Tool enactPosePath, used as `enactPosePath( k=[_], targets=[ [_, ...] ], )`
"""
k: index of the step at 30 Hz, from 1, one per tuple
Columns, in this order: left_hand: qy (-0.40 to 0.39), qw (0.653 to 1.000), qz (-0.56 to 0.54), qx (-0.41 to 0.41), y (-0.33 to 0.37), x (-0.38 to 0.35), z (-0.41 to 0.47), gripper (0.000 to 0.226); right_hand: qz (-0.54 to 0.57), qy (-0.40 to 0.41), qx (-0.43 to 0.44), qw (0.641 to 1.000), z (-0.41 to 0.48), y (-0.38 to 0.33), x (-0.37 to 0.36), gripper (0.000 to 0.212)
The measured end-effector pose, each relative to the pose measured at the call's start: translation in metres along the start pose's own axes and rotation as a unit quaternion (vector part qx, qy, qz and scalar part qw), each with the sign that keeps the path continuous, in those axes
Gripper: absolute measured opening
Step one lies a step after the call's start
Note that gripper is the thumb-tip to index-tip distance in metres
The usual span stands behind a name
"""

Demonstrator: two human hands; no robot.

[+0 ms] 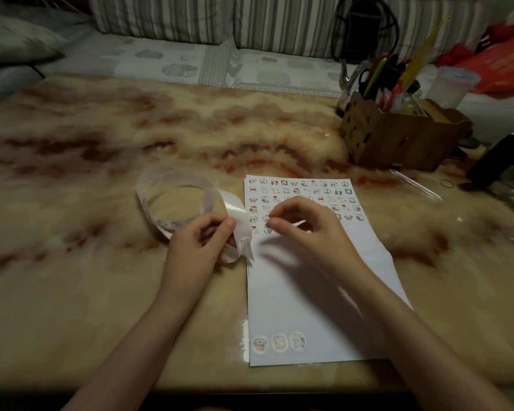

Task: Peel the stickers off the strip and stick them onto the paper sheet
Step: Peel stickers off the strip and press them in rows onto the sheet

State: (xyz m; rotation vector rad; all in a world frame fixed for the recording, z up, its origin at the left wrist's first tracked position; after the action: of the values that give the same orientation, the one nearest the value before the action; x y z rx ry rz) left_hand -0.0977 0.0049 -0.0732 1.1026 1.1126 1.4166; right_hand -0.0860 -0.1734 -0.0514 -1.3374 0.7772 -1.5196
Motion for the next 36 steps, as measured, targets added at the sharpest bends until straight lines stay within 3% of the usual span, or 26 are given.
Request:
enactPosePath(
  k=[4,16,20,31,36],
  targets=[
    [0.017,1.0,-0.024,-0.01,0.003,0.003,0.002,0.009,0.021,-0.042,0.026,0.999,-0.005,-0.01,-0.024,0.01],
    [-0.03,0.998,-0.051,-0.013,0.002,-0.003,0.001,0.018,0.062,-0.002,0.012,0.998,-0.003,-0.009,-0.025,0.018],
    [-0.046,0.998,-0.019,-0.03,0.003,-0.006,0.0,0.01,0.045,0.001,0.021,0.999,-0.004,-0.008,-0.024,0.012],
    [-0.053,0.998,-0.029,-0.016,0.004,-0.008,-0.002,0.017,0.003,-0.014,0.032,0.999,-0.006,-0.006,-0.025,0.008],
    [-0.051,0.998,-0.037,0.004,0.001,-0.007,0.0,0.016,-0.039,-0.018,0.077,0.996,-0.008,-0.008,-0.026,0.004]
  ],
)
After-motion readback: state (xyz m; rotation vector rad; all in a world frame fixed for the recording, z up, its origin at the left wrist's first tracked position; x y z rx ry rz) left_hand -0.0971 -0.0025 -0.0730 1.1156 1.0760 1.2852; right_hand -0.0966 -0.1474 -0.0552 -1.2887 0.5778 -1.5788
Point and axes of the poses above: each hand's wrist, its own z-axis towards the middle knuckle, its own x-axis out of the back of the hand, y = z × x, the point moved 5 cm from there along z, towards the middle knuckle, and after that the axes turned 2 degrees about -z, right-handed, at the moved point
